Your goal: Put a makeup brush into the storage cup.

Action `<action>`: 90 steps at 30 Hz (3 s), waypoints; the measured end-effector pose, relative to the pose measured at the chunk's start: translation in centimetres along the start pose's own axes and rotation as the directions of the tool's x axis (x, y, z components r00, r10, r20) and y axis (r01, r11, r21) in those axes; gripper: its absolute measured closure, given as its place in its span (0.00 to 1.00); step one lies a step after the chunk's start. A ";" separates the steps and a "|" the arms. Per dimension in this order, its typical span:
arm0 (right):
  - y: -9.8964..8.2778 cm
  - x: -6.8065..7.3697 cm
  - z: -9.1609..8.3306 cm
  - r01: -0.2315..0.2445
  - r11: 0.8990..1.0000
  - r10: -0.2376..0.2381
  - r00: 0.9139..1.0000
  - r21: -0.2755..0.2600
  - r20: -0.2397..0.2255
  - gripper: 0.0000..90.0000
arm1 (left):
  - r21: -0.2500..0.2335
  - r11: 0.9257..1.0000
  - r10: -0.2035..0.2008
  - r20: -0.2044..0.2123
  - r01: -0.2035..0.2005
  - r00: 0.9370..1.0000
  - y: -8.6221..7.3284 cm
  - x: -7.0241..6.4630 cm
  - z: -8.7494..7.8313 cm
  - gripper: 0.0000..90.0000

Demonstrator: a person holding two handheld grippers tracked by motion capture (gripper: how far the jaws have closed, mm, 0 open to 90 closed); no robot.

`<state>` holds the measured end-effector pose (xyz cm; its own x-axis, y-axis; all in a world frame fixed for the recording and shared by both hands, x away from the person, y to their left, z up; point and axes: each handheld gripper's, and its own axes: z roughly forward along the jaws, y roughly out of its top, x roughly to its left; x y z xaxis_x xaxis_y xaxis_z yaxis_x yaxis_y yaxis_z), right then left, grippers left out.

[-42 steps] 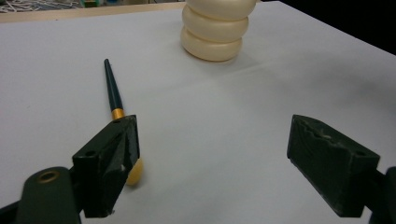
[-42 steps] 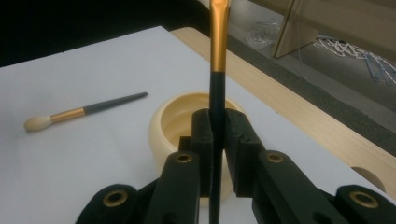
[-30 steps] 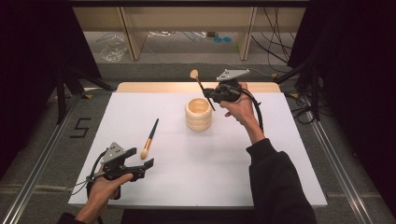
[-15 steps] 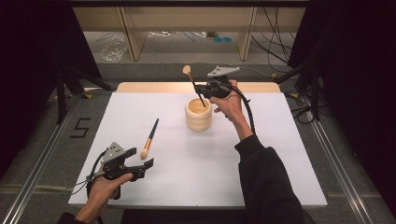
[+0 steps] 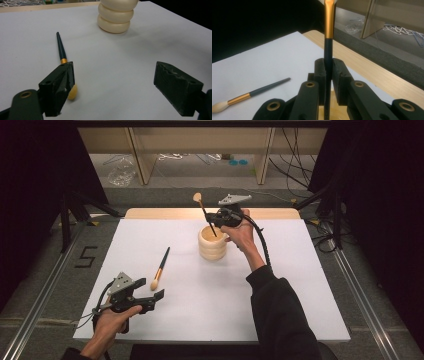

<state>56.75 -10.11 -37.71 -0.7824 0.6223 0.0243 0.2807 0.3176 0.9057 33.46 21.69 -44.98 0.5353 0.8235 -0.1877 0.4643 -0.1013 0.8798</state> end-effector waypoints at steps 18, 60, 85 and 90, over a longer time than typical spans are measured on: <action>-2.9 0.2 1.1 -0.026 0.999 0.026 1.000 0.030 -0.010 0.92 | 0.006 1.000 0.001 -0.003 -0.001 1.000 0.0 -0.1 -0.1 0.19; -3.7 2.5 -6.8 0.020 0.997 -0.026 0.995 0.072 0.092 0.28 | 0.006 1.000 -0.002 -0.022 0.002 1.000 0.1 0.9 0.0 0.18; -6.8 3.8 -10.2 -0.041 0.999 0.038 0.995 0.034 0.089 0.25 | 0.009 1.000 -0.001 -0.024 0.001 1.000 0.1 1.0 -0.1 0.18; -7.4 4.2 -10.5 -0.045 0.999 0.043 0.994 0.020 0.097 0.23 | 0.010 1.000 -0.002 -0.025 0.002 1.000 0.1 1.0 -0.1 0.18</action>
<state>45.53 -17.36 -39.83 -0.7121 0.7018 0.0217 0.3263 0.3034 0.8952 33.98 22.55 -45.00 0.5164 0.8376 -0.1784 0.4727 -0.1051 0.8749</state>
